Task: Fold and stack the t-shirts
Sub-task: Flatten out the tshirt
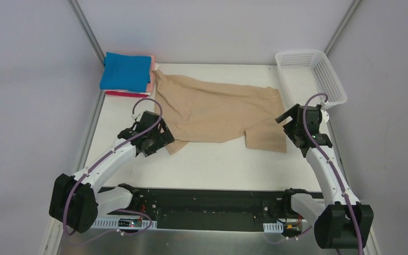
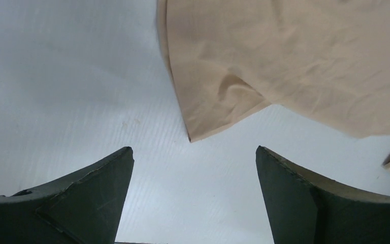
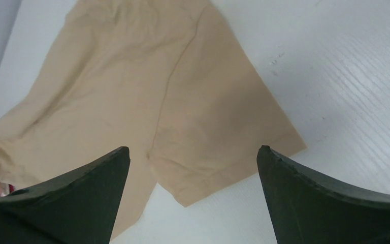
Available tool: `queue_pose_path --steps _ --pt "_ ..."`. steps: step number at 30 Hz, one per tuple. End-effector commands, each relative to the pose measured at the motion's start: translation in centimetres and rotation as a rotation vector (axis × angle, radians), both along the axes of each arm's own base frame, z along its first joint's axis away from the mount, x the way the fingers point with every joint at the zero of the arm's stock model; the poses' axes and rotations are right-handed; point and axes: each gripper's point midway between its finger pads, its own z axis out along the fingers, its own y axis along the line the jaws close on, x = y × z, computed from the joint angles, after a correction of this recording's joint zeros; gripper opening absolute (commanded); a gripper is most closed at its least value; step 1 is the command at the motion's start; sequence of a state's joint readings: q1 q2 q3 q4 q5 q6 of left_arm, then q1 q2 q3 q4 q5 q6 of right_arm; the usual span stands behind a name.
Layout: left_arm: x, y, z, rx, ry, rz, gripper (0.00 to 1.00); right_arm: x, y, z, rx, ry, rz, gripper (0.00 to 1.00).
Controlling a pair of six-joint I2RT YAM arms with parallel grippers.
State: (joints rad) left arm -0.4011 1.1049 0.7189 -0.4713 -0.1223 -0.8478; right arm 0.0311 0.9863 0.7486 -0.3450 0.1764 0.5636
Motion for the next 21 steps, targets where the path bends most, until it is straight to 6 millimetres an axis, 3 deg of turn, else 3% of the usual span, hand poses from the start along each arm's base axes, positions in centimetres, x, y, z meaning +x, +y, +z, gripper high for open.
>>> queue_pose_path --steps 1,16,20,21 --pt "-1.5 -1.5 -2.5 -0.025 0.121 -0.002 0.87 -0.6 -0.3 -1.4 0.0 0.096 -0.019 0.99" --pt "0.3 -3.1 -7.7 0.054 0.244 -0.005 0.58 -0.2 -0.3 -2.9 -0.01 0.155 -0.008 0.99" --pt "0.3 -3.7 -8.1 0.041 0.262 -0.031 0.46 -0.1 -0.4 -3.1 -0.013 0.164 -0.006 0.99" --pt "0.2 -3.7 -8.2 0.042 0.265 -0.035 0.39 -0.1 -0.4 -3.1 -0.015 0.166 -0.007 0.99"
